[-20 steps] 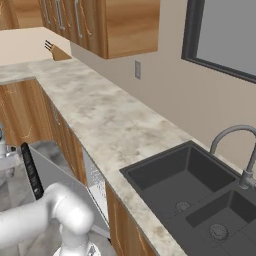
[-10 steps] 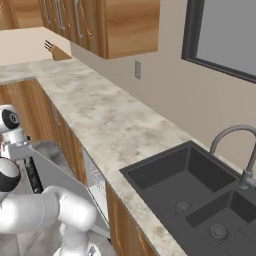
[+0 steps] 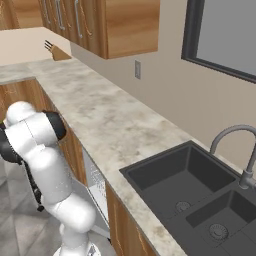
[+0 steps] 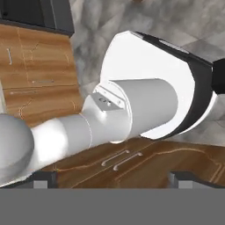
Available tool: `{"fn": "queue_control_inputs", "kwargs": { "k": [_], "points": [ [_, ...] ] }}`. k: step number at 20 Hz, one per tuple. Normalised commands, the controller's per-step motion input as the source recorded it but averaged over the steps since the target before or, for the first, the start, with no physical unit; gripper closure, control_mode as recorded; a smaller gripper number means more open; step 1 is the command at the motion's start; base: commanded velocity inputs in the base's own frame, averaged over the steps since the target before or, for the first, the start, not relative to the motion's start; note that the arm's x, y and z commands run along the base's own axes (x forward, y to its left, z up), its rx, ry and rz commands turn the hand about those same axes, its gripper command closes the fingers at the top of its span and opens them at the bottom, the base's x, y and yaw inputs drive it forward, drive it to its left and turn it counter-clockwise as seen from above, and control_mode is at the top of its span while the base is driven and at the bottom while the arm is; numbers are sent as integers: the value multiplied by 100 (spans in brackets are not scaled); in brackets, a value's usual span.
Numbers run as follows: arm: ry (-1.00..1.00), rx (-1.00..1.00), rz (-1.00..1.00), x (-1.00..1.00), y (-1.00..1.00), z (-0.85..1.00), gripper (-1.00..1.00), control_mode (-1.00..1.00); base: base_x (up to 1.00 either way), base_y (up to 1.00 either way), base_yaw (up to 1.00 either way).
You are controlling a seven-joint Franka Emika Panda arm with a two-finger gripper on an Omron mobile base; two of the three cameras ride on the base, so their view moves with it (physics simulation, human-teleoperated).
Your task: Open the dishwasher door and pull out the top rack.
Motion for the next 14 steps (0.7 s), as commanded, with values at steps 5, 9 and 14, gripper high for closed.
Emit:
{"fn": "queue_control_inputs", "kwargs": {
  "k": [5,9,14],
  "points": [
    [2,-8,19,45,-17,-97,-100,-100,0,0,0],
    [0,0,-2,43,-4,-37,-100,-100,0,0,0],
    [-14,-4,-10,32,-24,-21,-100,-100,0,0,0]
  ]
}}
